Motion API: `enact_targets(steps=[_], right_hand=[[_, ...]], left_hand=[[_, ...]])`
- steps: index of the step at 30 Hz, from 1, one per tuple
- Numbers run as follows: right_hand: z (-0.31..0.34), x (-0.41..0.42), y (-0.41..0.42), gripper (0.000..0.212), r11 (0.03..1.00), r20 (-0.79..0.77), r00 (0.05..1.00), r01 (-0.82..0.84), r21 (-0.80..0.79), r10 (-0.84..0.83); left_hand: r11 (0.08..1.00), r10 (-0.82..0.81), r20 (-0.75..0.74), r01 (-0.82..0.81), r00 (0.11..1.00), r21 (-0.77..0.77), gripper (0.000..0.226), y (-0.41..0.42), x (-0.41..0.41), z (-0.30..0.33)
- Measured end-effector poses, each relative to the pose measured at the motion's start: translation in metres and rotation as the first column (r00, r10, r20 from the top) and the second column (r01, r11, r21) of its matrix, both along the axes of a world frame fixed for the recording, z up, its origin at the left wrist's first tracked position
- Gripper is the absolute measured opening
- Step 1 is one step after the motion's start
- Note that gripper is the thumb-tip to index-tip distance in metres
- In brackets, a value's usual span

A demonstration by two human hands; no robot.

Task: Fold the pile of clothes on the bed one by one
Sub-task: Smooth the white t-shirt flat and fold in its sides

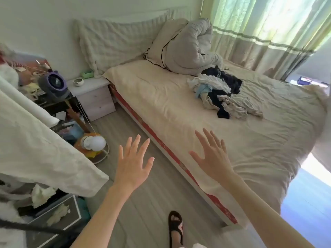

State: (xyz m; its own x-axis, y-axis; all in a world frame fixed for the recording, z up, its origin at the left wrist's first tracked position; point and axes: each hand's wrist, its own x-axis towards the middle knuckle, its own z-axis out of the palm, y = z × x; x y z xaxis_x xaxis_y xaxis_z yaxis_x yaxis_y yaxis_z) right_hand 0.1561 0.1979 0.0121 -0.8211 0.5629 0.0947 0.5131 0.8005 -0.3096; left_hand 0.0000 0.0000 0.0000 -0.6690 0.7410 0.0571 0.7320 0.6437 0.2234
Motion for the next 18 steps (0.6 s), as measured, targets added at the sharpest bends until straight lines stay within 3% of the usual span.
enact_targets(steps=[5,12,18], right_hand=[[-0.026,-0.067,0.075,0.069,0.999,0.103,0.994,0.028,-0.045,-0.024],[-0.021,-0.193,0.157,0.067,0.996,0.072,0.997,-0.03,-0.084,0.036],[-0.047,-0.276,0.204,0.067,0.991,0.138,0.99,-0.014,-0.131,0.032]], left_hand=[[0.995,0.052,0.079,-0.045,0.996,-0.093,0.063,0.059,-0.073,-0.031],[0.997,0.079,0.04,-0.078,0.996,-0.018,0.062,0.143,-0.192,-0.016],[0.981,0.149,0.202,-0.118,0.968,-0.156,0.062,0.178,-0.262,-0.047]])
